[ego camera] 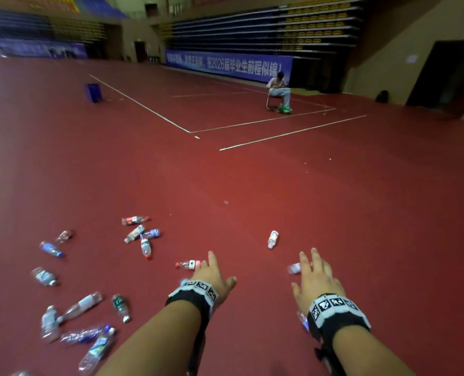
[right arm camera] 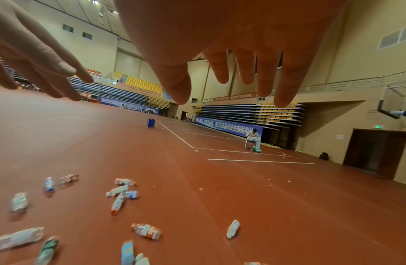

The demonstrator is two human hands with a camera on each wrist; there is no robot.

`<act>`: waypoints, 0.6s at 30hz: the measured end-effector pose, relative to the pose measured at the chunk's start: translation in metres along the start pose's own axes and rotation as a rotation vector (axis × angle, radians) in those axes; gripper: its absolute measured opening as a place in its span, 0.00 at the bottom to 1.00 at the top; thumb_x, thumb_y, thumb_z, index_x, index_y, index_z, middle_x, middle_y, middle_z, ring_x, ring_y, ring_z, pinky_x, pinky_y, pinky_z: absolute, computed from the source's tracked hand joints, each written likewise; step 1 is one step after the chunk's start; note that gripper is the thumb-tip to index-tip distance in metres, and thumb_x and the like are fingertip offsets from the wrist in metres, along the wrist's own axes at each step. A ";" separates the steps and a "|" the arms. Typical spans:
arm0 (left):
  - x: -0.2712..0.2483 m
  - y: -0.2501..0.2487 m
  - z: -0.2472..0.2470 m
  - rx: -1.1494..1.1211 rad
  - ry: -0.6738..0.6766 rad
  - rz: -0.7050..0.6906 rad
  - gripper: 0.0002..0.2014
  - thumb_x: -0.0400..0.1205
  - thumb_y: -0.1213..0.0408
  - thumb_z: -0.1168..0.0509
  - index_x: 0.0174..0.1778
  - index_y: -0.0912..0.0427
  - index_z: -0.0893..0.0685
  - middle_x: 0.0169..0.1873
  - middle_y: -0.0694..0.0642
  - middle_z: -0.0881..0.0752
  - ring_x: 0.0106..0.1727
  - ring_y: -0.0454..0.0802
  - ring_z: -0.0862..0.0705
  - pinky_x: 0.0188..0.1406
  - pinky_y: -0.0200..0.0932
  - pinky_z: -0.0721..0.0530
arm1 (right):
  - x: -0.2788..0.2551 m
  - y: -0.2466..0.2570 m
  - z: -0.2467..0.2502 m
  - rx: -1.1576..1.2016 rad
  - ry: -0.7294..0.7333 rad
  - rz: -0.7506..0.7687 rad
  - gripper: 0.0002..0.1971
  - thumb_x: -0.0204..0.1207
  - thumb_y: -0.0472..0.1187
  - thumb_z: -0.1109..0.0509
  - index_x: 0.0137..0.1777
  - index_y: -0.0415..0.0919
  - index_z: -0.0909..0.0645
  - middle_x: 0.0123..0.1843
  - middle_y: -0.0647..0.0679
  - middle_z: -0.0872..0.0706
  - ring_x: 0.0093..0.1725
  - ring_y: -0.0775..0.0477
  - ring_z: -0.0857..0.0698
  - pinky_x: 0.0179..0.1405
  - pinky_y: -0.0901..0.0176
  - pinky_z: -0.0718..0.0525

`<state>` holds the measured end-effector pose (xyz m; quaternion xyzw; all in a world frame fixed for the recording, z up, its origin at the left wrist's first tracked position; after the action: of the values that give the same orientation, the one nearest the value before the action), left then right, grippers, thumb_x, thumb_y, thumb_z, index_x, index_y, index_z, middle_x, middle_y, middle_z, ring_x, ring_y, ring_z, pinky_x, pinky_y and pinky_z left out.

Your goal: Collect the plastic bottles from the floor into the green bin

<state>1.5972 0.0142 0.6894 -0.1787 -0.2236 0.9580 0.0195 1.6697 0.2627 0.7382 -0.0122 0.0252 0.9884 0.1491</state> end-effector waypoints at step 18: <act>0.278 -0.123 0.002 0.016 0.077 -0.089 0.49 0.82 0.39 0.40 0.85 0.60 0.64 0.86 0.62 0.50 0.85 0.61 0.47 0.82 0.62 0.40 | 0.249 -0.064 -0.007 -0.083 0.079 -0.104 0.42 0.82 0.52 0.36 0.87 0.49 0.60 0.88 0.46 0.62 0.86 0.42 0.50 0.79 0.47 0.32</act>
<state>1.3312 0.1568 0.6520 -0.2051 -0.2227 0.9504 0.0719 1.4514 0.3967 0.7203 -0.0586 -0.0105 0.9783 0.1985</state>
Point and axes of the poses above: each hand's wrist, its own x-axis towards the middle knuckle, its own z-axis out of the back of the hand, y = z × x, the point moved 10 cm from there along x, towards the middle knuckle
